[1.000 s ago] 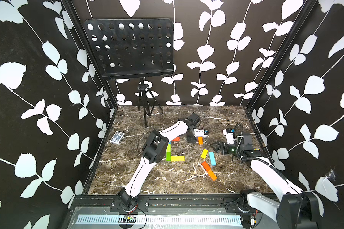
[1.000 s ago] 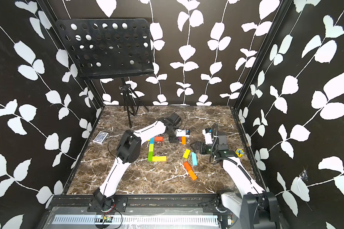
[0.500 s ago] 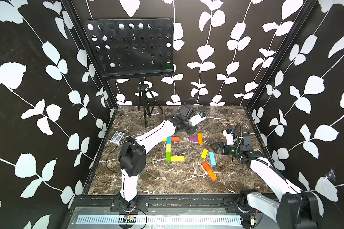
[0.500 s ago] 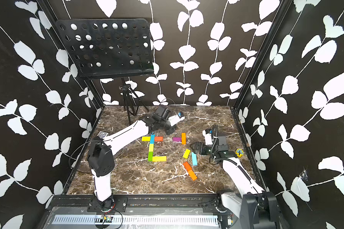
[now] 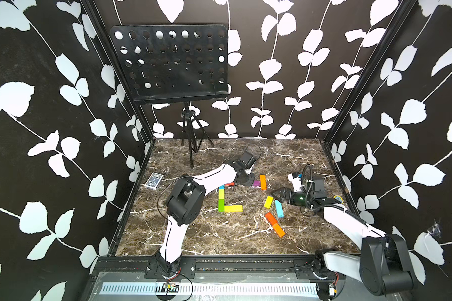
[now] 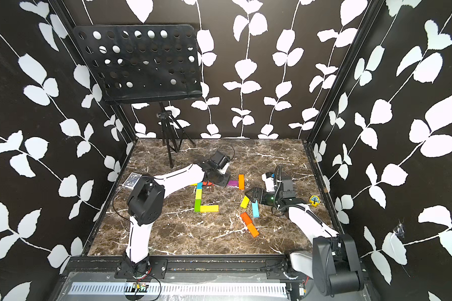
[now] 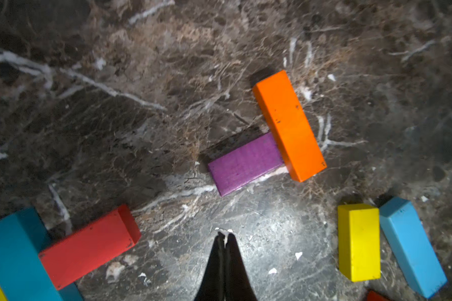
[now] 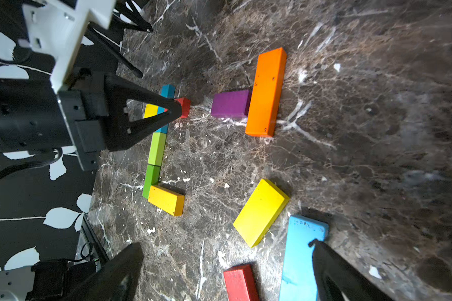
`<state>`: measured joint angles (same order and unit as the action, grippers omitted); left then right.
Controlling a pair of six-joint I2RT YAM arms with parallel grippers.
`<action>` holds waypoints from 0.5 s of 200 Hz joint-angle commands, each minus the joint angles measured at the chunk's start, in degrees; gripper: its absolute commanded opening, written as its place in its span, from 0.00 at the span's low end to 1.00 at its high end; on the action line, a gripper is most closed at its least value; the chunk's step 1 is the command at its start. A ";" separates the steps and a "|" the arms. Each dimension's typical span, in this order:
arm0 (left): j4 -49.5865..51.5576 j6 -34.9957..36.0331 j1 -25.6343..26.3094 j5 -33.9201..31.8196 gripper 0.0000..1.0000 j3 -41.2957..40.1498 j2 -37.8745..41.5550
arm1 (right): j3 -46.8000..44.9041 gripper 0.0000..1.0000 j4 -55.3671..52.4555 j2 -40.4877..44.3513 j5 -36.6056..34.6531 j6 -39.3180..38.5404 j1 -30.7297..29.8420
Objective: Assemble the letter t with building blocks
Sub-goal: Assemble the building block at the center of the board.
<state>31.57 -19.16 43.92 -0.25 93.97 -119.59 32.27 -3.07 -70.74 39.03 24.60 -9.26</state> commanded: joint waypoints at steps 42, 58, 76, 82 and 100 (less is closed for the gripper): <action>2.63 -10.14 0.21 -2.75 0.03 2.75 -3.28 | 2.09 0.99 3.34 -5.49 -0.76 0.05 -4.20; 2.44 -10.46 0.20 -3.37 0.02 2.48 -3.36 | 2.02 0.99 3.22 -4.97 -1.21 -0.06 -4.43; 2.92 -10.39 0.20 -4.20 0.03 2.75 -3.74 | 1.93 0.99 2.80 -4.26 -1.93 -0.46 -4.50; 3.00 -10.16 0.20 -4.43 0.04 3.03 -4.01 | 1.92 0.99 2.64 -4.16 -2.02 -0.56 -4.47; 3.74 -9.80 0.20 -4.71 0.04 4.21 -5.16 | 1.92 0.99 2.65 -4.18 -2.28 -0.53 -4.48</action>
<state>33.26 -28.49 43.94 -3.40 95.81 -123.87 32.64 -1.83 -75.90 37.87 24.84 -13.52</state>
